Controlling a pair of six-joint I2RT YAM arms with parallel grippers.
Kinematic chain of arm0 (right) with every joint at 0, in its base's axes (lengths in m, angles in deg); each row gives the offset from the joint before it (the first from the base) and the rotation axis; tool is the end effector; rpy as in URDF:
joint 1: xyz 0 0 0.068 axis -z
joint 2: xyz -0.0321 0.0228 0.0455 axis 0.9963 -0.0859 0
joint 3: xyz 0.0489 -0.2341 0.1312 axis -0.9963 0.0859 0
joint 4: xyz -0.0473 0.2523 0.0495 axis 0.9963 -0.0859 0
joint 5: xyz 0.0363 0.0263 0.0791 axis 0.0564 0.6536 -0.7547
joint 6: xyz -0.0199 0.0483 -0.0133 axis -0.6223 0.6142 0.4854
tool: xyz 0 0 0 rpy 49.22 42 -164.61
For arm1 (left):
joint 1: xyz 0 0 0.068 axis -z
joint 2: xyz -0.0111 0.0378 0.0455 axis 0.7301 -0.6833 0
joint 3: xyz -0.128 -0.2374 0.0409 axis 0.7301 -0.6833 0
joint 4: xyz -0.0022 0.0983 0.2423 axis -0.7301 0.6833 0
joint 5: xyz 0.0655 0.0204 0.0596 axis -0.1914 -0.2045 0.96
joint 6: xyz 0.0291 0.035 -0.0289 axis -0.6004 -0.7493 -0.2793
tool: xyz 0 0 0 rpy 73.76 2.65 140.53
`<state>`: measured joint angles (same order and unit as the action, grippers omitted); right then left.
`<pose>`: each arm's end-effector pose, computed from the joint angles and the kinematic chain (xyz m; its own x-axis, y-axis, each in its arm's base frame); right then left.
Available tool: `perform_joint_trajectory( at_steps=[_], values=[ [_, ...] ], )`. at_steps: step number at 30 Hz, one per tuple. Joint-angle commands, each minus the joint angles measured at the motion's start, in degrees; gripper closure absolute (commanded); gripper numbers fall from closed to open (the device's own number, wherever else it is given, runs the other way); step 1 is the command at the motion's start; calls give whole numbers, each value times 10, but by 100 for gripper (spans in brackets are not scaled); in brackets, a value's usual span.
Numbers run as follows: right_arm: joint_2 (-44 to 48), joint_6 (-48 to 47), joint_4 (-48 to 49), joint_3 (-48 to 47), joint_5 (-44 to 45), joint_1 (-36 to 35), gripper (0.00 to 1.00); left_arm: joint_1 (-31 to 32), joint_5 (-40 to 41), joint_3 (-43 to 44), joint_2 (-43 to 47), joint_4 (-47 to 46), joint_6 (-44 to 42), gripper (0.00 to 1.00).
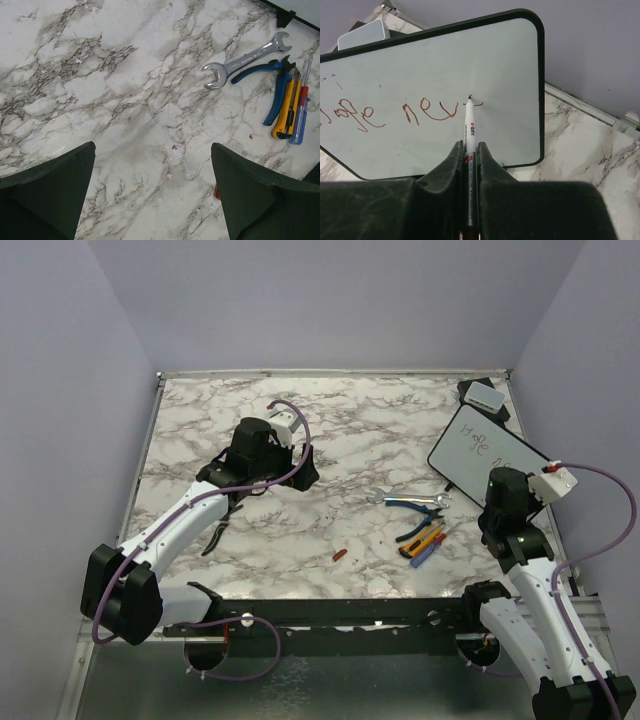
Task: Write a sentence on the whiteboard
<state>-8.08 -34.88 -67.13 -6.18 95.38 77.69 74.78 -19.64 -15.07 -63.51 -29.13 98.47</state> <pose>0.1471 -0.0096 0.2720 -0.0177 0.3493 -0.9368 0.7777 0.5937 0.2067 0.2452 -0.1403 0.2850 -0.5889 0.1223 -0.7989 0.5536 0.7812 -0.2885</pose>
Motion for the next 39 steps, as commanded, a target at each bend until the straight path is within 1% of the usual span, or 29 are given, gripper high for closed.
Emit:
perform_joint_trajectory(
  at_steps=[1, 21, 39],
  values=[
    [-8, -9, 15, 10, -16, 5, 100, 2, -2, -6, 9, -9, -2, 1],
    [-21, 30, -30, 13, -8, 6, 100, 2, -4, -6, 10, -8, -2, 1],
    [-17, 69, -70, 3, 37, 5, 100, 4, -3, -6, 9, -8, -1, 1]
  ],
)
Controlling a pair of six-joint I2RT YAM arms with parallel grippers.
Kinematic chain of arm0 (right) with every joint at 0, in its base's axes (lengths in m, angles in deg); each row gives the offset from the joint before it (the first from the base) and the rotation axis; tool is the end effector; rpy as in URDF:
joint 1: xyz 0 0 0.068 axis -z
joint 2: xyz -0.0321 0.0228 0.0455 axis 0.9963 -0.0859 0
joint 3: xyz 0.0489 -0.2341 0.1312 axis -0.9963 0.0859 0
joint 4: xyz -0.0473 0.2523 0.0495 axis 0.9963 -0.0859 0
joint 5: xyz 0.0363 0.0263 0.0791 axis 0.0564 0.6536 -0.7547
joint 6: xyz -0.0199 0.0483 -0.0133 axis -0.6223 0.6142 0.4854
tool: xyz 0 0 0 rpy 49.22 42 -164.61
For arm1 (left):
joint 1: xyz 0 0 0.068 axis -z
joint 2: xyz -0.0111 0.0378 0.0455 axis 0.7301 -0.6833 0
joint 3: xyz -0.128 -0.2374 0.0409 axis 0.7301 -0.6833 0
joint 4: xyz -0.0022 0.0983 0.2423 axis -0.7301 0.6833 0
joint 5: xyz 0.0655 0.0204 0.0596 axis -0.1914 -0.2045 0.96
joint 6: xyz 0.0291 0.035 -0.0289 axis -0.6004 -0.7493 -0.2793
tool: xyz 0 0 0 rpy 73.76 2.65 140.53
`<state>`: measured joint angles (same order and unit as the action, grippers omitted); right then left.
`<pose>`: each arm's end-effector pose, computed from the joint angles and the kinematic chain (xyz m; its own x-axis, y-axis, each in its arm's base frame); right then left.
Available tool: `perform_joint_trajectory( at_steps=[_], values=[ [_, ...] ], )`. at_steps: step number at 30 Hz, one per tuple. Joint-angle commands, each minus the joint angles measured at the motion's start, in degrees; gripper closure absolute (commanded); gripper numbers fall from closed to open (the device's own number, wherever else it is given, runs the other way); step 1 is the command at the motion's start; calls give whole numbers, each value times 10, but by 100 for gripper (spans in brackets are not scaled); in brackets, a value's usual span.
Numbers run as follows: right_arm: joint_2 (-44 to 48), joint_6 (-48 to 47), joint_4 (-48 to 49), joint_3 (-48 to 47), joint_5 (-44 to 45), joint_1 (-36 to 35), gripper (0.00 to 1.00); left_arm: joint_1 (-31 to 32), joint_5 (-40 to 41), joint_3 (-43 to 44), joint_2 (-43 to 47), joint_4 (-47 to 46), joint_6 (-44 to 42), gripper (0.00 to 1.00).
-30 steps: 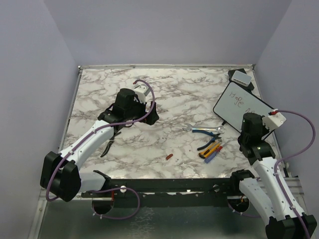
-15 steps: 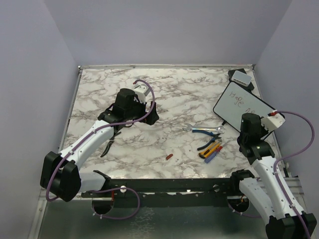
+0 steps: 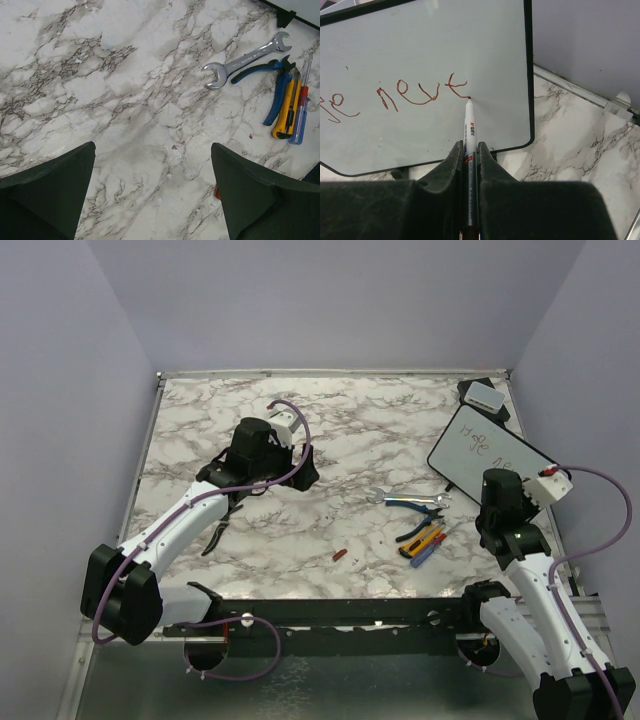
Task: Write a sentence on the whiteboard
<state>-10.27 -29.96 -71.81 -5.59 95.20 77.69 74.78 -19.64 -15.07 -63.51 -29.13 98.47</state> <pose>0.1487 -0.0093 0.2571 -0.0708 0.3851 -0.9202 0.8047 0.5671 0.1754 0.2452 -0.1403 0.2850 -0.5889 0.1223 -0.7989 0.5536 0.7812 -0.2885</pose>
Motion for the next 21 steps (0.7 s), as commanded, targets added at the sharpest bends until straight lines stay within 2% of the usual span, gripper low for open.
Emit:
perform_joint_trajectory(
  at_steps=[1, 9, 15, 21],
  values=[
    [6, 22, -24, -3, 40, 5, 100, 4, -3, -6, 9, -9, -1, 1],
    [29, 18, -29, -5, 25, 5, 100, 4, -2, -6, 9, -8, -1, 1],
    [95, -58, 38, 13, -29, 6, 100, 4, -3, -6, 6, -8, -1, 1],
    [70, -51, 48, 8, -19, 5, 100, 4, -2, -6, 4, -8, -1, 1]
  ],
)
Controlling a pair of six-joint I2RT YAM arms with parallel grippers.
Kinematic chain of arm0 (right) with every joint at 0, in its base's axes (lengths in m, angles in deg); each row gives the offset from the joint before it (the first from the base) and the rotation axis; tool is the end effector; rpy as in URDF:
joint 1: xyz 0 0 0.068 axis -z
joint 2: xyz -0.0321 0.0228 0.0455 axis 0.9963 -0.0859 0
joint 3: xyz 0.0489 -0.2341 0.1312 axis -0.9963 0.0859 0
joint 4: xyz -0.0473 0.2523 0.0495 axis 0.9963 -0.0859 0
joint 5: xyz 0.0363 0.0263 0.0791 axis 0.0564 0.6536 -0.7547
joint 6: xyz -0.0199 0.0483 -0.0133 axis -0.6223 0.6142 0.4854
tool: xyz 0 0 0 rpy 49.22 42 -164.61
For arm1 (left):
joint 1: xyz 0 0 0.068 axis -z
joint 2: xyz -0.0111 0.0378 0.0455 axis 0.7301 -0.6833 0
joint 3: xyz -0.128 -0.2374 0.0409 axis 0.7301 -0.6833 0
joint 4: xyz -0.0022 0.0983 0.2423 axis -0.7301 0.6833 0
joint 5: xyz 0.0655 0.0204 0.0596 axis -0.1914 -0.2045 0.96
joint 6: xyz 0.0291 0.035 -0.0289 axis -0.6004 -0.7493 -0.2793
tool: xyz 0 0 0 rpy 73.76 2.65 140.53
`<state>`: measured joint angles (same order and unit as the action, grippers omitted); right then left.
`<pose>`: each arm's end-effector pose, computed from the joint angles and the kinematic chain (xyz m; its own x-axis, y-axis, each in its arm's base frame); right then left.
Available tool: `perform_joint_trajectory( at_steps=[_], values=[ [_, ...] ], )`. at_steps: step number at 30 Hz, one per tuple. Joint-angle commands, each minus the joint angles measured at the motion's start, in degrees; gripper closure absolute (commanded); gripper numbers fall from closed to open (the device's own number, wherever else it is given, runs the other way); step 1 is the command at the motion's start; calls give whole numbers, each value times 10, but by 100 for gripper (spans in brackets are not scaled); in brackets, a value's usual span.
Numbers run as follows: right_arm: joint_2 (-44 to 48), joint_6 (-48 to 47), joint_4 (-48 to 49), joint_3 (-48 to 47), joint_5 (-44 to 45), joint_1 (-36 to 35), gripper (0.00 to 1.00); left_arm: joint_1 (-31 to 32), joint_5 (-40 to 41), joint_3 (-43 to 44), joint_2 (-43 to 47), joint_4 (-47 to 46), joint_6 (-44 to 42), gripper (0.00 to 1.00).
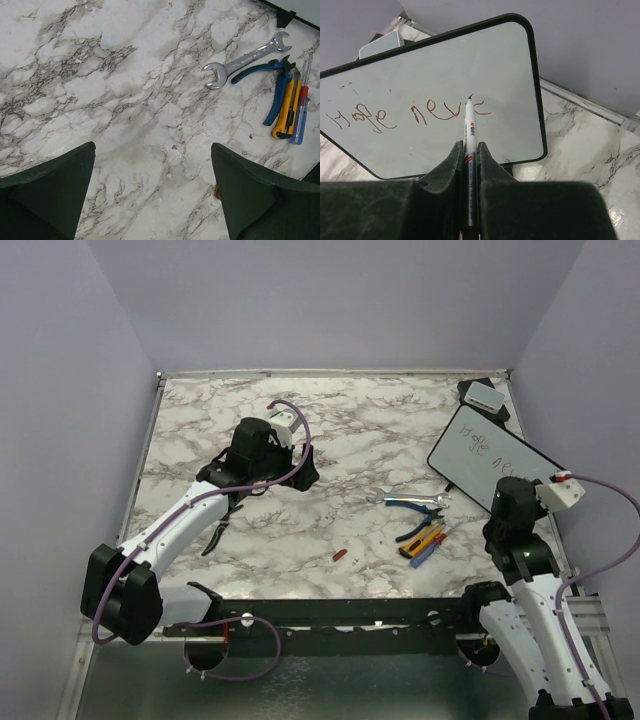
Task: Write a sentence on the whiteboard
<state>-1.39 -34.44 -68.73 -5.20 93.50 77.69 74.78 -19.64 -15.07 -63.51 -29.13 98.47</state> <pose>0.1282 -0.0113 0.2770 0.0420 0.3762 -0.9256 0.7430 0.6076 0.2807 0.2452 -0.1403 0.2850 -0.5889 0.1223 -0.7989 0.5536 0.7812 -0.2885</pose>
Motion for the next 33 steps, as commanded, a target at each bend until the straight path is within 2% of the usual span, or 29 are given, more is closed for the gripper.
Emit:
perform_joint_trajectory(
  at_steps=[1, 33],
  values=[
    [-23, -6, 19, 3, -1, 5, 100, 4, -2, -6, 4, -8, -1, 1],
    [-66, -1, 35, 1, 41, 5, 99, 4, -1, -6, 8, -8, -3, 1]
  ],
)
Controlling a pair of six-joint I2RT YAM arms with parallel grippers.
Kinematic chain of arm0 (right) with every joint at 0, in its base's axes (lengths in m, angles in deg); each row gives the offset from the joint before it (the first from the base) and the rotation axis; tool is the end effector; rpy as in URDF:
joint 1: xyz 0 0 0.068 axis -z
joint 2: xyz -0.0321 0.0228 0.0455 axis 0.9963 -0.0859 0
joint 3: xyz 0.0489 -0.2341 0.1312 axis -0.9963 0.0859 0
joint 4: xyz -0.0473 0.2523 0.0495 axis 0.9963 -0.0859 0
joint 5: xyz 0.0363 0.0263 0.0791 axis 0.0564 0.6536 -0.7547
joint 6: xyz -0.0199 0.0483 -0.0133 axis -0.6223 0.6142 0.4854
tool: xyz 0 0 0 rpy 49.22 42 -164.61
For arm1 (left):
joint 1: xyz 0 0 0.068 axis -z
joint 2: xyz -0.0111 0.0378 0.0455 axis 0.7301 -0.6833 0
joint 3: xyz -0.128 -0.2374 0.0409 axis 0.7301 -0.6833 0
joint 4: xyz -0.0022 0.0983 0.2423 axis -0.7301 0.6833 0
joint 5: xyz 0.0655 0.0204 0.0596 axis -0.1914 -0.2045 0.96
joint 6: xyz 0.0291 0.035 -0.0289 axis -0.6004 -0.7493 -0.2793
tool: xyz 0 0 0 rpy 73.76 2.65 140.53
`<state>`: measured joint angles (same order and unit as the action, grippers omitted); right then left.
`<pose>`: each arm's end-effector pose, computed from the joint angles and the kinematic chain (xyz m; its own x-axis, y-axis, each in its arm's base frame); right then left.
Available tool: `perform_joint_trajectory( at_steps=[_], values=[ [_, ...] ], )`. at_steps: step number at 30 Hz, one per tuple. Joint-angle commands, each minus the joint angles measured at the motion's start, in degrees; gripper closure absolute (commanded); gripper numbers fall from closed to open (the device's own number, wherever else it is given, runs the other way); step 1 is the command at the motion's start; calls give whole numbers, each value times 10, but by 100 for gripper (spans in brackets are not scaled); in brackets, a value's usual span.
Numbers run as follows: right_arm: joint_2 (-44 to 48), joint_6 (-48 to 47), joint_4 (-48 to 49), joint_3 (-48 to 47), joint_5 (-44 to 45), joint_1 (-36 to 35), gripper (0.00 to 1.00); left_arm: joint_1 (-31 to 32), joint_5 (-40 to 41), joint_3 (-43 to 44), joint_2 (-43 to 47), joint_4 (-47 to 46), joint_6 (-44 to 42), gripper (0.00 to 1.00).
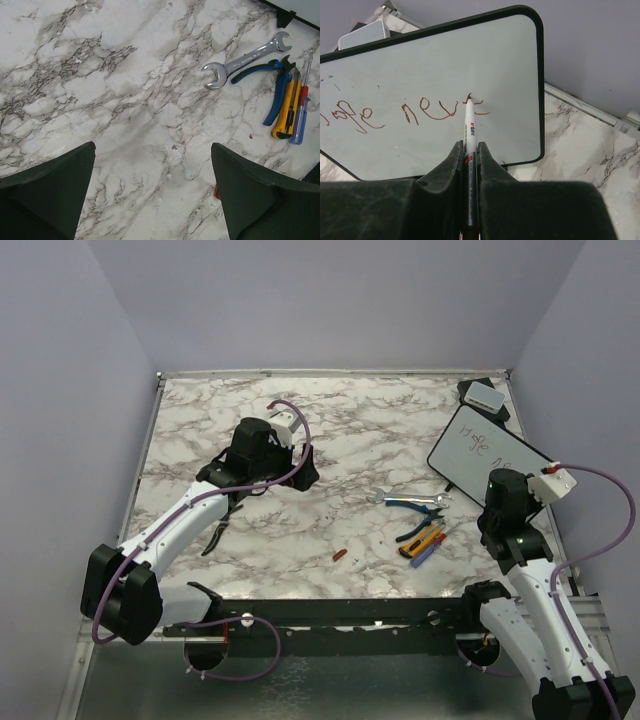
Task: Write a sentence on the whiteboard
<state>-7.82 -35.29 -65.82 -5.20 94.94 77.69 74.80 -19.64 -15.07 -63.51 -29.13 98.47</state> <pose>0.1475 -0.0094 0.2687 -0.0164 0.3495 -0.9368 0.7715 0.6004 0.2105 0.2452 -0.1404 0.2850 -0.5889 0.1225 -0.7989 0.5539 0.7810 -0.2885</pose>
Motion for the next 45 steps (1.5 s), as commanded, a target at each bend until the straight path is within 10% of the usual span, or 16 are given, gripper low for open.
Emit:
perform_joint_trajectory(
  at_steps=[1, 45],
  values=[
    [-2, 8, 6, 1, 28, 5, 99, 4, -1, -6, 8, -8, -3, 1],
    [51, 3, -14, 3, 24, 5, 99, 6, -2, -6, 11, -8, -2, 1]
  ],
)
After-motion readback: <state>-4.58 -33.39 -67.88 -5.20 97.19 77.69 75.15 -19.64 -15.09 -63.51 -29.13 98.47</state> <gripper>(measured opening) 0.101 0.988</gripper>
